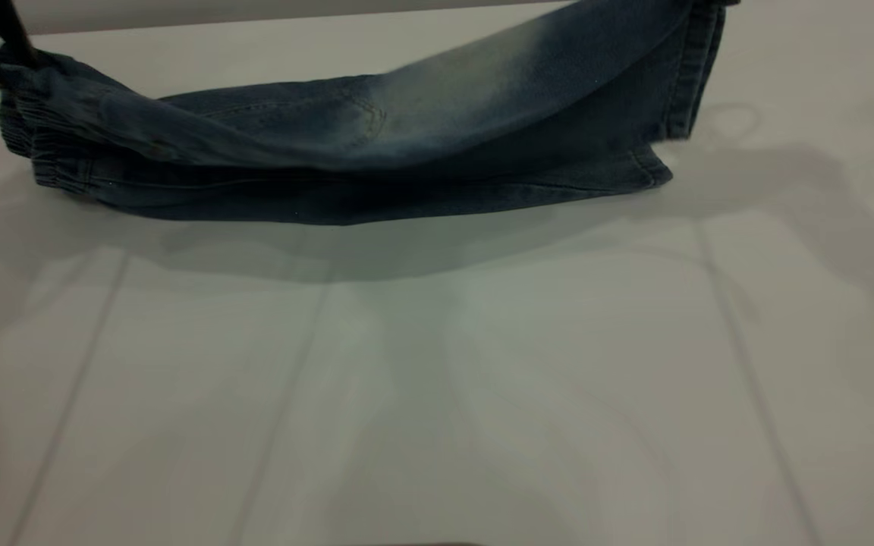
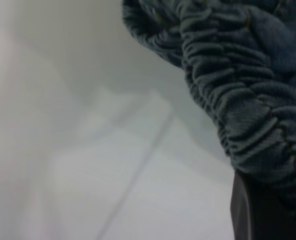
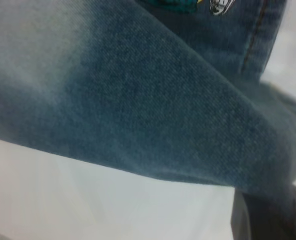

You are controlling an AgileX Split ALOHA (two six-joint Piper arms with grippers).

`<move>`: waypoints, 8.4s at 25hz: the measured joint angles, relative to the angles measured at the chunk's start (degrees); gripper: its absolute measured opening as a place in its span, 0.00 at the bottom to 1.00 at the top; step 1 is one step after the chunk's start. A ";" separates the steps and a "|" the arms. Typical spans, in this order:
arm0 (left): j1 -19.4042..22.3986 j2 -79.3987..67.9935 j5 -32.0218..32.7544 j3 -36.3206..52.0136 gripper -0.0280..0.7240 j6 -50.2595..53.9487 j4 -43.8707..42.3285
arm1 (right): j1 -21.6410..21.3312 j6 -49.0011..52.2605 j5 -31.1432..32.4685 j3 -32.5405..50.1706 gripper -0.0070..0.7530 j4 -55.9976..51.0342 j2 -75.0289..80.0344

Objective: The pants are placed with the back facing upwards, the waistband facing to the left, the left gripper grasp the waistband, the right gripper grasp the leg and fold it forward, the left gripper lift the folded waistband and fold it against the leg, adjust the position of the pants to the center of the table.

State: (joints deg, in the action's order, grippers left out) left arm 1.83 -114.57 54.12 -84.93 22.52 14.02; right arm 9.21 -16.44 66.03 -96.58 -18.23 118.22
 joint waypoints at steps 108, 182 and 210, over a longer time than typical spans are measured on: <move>-35.51 -31.41 12.92 -52.32 0.34 -40.00 -15.37 | -1.18 -4.59 -1.37 -11.67 0.76 -6.98 -19.43; -34.75 9.29 12.92 -34.55 0.75 -18.98 -21.35 | -1.18 8.14 6.46 4.67 0.74 -7.51 -50.99; -34.75 83.78 12.92 43.40 0.75 -19.47 -17.55 | -1.18 5.83 6.25 59.00 0.69 1.04 -108.94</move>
State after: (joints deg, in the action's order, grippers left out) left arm -32.92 -30.79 67.04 -41.53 3.05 -3.53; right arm 8.03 -10.61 72.28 -37.58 -17.18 9.27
